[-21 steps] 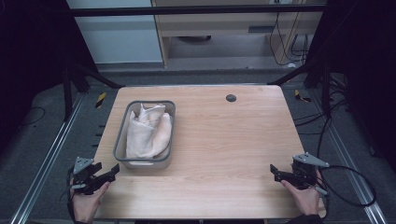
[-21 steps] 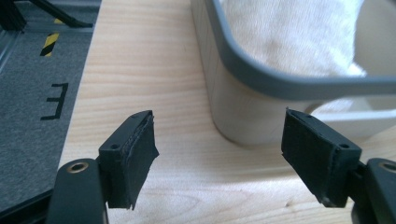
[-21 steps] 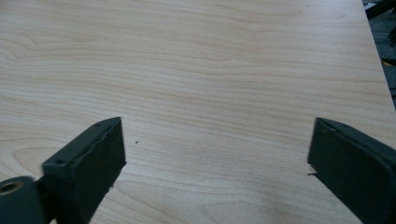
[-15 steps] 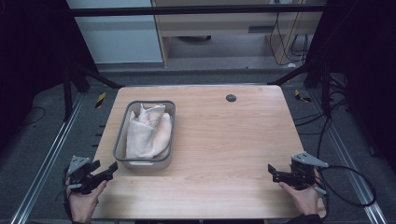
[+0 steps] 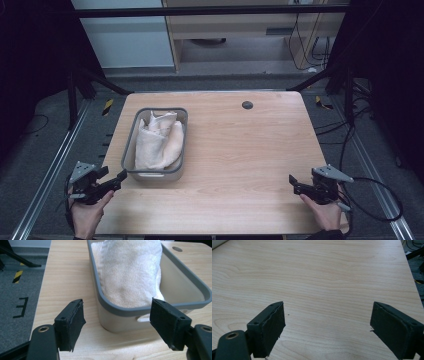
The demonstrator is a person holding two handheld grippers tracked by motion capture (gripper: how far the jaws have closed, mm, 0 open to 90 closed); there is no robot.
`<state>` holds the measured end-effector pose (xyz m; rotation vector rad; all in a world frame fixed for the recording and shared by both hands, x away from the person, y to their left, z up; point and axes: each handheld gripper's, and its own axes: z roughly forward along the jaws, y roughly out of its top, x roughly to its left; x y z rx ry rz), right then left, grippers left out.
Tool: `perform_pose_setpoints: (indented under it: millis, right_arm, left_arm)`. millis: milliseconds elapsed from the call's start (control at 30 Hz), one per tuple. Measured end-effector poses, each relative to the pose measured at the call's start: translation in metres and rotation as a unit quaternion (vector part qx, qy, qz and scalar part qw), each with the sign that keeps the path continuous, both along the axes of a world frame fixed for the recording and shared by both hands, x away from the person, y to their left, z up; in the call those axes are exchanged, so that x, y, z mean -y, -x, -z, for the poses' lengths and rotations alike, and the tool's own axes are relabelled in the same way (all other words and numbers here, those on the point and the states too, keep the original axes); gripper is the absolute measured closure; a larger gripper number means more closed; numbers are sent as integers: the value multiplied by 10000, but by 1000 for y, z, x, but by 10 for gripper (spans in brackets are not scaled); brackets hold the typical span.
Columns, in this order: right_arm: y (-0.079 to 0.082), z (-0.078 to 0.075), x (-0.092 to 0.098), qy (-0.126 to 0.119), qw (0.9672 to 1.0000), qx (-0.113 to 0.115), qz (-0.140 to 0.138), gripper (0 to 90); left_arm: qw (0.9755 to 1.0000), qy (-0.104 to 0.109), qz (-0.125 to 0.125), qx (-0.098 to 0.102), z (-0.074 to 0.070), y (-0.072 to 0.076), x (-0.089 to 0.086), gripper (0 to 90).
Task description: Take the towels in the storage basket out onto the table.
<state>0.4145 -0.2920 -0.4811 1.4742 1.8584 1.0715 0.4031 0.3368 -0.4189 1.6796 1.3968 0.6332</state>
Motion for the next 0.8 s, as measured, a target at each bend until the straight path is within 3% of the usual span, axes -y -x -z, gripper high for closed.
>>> perform_pose_setpoints:
  millis: [467, 800]
  right_arm:
    - [0, -1, 0, 24, 10000, -6, 32, 134]
    - [0, 0, -2, 41, 10000, -13, -31, 132]
  left_arm:
    - [9996, -133, 239, 93, -20, -13, 4, 255]
    - [9988, -203, 445, 67, -30, -30, 18, 227]
